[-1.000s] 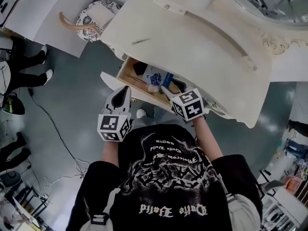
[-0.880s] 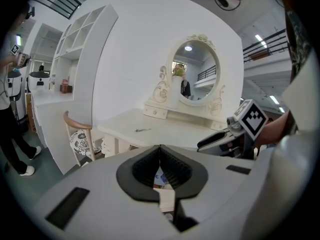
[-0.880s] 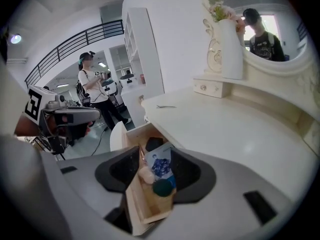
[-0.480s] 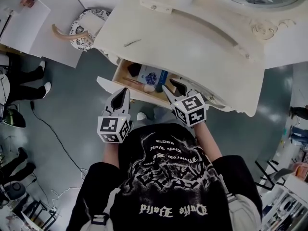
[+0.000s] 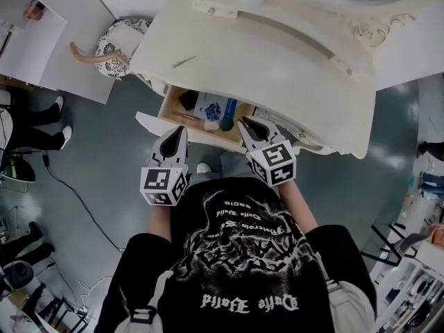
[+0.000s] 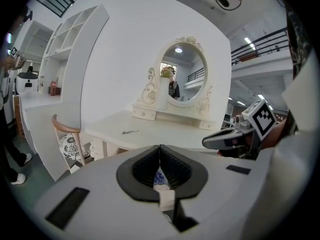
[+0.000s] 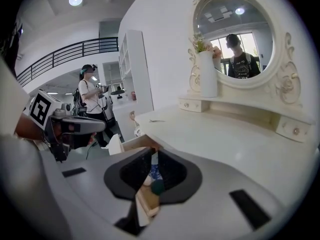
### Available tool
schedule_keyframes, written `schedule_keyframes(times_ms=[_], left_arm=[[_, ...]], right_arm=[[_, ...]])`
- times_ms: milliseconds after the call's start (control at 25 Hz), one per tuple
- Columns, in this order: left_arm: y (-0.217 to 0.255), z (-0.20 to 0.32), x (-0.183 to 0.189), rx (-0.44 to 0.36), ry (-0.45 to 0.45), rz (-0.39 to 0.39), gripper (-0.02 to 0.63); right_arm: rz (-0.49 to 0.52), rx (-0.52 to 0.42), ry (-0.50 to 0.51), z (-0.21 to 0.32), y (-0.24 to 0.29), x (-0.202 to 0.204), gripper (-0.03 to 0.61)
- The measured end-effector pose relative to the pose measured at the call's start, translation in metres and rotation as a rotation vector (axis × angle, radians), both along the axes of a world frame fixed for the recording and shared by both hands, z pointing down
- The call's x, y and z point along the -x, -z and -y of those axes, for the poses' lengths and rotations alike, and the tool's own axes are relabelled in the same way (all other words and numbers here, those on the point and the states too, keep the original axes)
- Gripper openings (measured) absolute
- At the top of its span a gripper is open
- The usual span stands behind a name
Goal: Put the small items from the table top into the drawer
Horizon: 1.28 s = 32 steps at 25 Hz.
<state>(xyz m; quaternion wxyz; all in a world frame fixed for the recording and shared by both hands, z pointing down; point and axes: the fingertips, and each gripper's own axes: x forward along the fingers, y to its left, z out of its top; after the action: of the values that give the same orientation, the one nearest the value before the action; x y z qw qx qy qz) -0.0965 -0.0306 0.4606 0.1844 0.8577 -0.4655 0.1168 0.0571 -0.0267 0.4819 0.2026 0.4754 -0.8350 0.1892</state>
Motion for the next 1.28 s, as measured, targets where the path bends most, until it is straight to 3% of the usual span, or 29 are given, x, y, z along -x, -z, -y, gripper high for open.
schedule_keyframes(times_ms=[320,1280], left_arm=[[0.001,-0.004,-0.005,-0.007,-0.016,-0.001,0.015],[0.003,-0.004,0.0,-0.003,-0.015,-0.02,0.015]], right_arm=[[-0.013,-0.032,-0.043,-0.006,0.003,-0.01,0.013],[-0.033,-0.038,-0.04,-0.011,-0.001,-0.006,0.009]])
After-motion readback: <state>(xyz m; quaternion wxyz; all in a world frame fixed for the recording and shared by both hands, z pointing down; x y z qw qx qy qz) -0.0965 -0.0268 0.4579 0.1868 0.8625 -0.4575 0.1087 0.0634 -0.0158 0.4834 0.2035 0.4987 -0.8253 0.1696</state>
